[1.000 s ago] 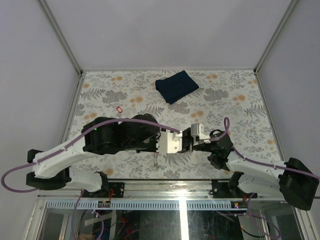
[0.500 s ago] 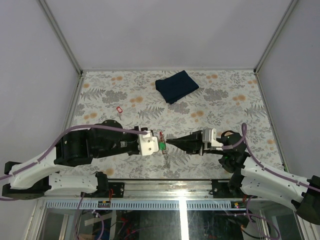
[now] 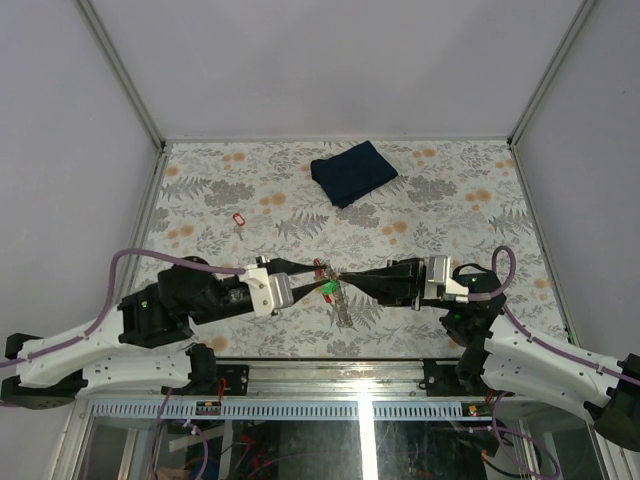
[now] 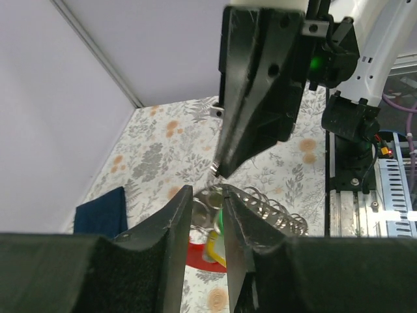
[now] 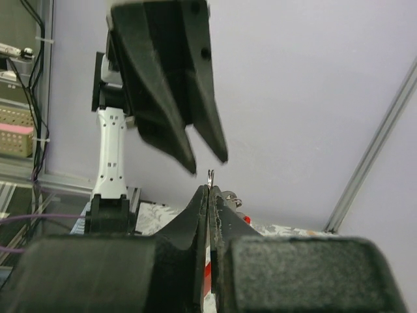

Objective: Put the keys on the keyring

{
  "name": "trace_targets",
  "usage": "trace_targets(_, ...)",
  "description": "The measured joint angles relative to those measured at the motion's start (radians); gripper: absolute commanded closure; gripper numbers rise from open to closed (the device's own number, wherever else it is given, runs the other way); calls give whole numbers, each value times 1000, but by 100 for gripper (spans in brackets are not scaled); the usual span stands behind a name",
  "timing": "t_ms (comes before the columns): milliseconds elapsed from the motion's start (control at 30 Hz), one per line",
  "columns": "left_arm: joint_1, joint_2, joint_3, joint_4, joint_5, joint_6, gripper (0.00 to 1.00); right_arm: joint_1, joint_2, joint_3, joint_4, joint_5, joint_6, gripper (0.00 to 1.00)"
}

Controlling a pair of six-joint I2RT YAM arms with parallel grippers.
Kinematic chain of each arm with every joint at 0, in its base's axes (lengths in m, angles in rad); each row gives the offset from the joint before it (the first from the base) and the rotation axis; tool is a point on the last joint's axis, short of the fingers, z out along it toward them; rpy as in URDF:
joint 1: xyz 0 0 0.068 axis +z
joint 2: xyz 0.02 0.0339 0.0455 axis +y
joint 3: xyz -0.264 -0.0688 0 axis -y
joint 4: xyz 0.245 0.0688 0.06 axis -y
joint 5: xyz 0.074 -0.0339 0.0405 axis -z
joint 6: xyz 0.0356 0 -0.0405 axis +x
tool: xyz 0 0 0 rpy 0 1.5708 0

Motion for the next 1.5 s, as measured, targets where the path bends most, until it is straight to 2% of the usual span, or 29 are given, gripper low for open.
trace_targets(233, 0, -23, -136, 136, 8, -46, 72, 0, 0, 15, 53, 36, 6, 100)
trace_targets(500, 0, -50, -166, 228, 6, -68, 72, 0, -2, 32, 56, 49, 6, 100)
trace_targets(1133, 0, -32, -207, 270, 8, -116, 71, 0, -10, 43, 56, 48, 6, 100)
trace_targets(1233, 0, -19, -207, 285, 8, -124, 76, 0, -10, 43, 56, 48, 6, 100)
trace_targets(1500, 0, -1, -207, 302, 2, -138, 100, 0, -15, 43, 55, 48, 5, 100)
